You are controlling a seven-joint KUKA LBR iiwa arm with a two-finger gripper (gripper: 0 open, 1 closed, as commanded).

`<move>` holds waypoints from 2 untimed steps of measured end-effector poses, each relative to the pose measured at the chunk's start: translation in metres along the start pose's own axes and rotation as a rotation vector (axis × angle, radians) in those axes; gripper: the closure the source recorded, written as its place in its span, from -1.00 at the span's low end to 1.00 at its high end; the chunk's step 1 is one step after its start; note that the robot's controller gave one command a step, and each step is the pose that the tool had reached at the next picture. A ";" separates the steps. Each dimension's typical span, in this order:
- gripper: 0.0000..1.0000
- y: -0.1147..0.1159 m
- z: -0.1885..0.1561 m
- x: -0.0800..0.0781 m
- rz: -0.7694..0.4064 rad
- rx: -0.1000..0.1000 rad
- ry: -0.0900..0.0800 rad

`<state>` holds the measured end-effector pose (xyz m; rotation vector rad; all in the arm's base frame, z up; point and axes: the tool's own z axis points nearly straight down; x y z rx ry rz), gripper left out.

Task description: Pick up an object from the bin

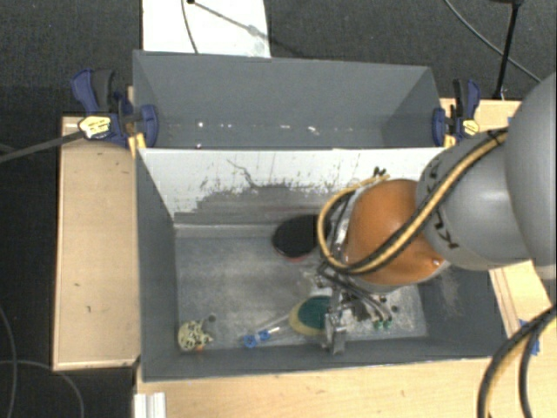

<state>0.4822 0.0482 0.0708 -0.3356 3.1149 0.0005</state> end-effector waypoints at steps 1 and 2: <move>-1.00 0.000 -0.001 -0.001 0.001 0.000 -0.004; 1.00 0.000 0.000 0.000 0.001 0.000 -0.001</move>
Offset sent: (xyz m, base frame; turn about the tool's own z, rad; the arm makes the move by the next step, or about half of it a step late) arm 0.0000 0.0000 0.0000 0.0000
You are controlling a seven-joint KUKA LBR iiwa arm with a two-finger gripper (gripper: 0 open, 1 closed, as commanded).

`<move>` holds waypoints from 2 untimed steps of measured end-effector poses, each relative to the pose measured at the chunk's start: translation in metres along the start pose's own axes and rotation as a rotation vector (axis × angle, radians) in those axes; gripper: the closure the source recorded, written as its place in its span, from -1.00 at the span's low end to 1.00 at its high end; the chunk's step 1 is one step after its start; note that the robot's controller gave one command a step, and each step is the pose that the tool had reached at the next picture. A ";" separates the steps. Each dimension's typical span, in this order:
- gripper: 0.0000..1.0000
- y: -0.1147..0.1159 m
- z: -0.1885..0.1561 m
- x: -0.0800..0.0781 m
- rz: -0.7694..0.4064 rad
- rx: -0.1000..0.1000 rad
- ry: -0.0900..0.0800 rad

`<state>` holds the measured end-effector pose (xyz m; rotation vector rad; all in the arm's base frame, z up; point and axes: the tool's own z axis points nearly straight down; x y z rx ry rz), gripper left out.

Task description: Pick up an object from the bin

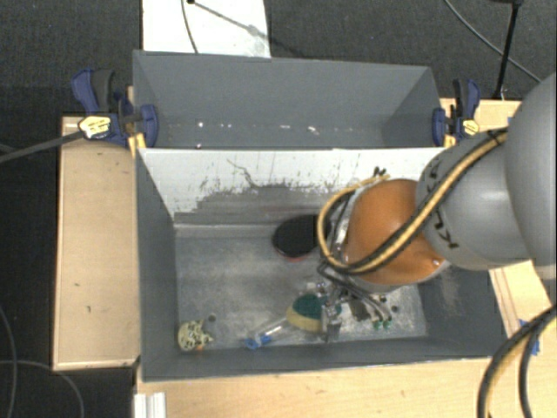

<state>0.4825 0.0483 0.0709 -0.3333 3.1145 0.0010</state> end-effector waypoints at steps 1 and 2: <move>1.00 0.000 -0.045 -0.002 0.002 0.000 0.004; 1.00 0.000 -0.048 -0.003 0.003 0.000 0.006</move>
Offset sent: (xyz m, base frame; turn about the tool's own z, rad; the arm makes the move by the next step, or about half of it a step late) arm 0.0001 0.0002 0.0427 0.0000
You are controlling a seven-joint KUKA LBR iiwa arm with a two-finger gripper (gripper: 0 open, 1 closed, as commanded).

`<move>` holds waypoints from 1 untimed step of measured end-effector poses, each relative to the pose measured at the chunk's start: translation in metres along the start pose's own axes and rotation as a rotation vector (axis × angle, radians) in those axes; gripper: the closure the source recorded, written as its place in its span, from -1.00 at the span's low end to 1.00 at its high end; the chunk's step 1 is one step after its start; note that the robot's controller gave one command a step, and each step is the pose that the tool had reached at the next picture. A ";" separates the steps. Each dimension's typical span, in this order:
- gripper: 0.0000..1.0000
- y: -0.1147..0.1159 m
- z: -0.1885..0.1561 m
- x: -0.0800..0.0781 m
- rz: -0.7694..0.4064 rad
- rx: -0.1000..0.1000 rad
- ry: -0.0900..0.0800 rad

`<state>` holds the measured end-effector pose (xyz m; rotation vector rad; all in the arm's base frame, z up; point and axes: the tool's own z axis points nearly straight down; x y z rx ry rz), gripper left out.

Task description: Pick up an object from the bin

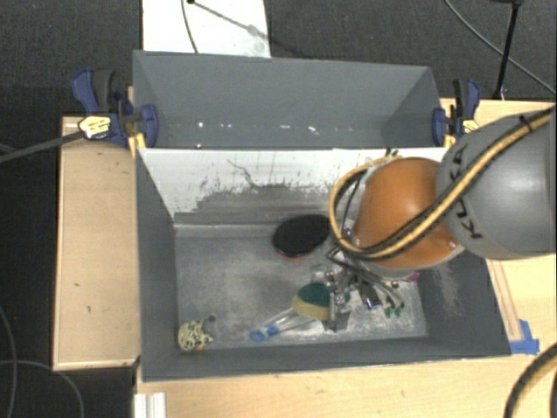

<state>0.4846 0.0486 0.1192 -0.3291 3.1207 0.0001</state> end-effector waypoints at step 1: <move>1.00 0.000 -0.053 -0.002 0.003 0.000 -0.004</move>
Offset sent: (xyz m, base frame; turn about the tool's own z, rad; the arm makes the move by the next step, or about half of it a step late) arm 0.0000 0.0000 0.0503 0.0000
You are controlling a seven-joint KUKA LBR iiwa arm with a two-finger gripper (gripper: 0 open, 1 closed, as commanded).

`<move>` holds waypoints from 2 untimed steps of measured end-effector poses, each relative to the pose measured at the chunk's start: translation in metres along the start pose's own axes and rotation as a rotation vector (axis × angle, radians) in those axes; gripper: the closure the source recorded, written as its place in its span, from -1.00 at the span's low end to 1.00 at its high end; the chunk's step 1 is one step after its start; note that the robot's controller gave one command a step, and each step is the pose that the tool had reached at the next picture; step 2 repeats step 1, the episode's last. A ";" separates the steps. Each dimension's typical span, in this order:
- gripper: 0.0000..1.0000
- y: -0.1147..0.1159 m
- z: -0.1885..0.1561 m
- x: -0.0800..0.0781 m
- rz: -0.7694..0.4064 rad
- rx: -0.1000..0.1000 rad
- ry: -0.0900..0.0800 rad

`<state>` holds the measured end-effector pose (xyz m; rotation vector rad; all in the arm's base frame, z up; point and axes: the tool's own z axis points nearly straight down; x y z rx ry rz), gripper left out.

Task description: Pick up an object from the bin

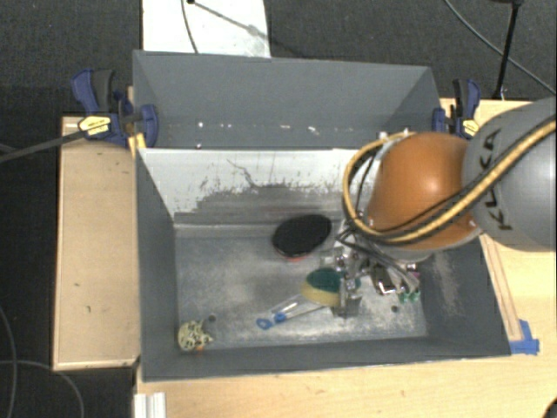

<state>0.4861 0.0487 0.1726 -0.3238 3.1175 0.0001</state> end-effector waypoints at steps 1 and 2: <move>1.00 0.000 -0.021 -0.002 0.003 0.000 0.002; 1.00 0.000 -0.021 -0.002 0.003 0.000 0.002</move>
Offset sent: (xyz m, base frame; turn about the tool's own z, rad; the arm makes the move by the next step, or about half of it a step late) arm 0.0001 0.0001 0.0199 0.0000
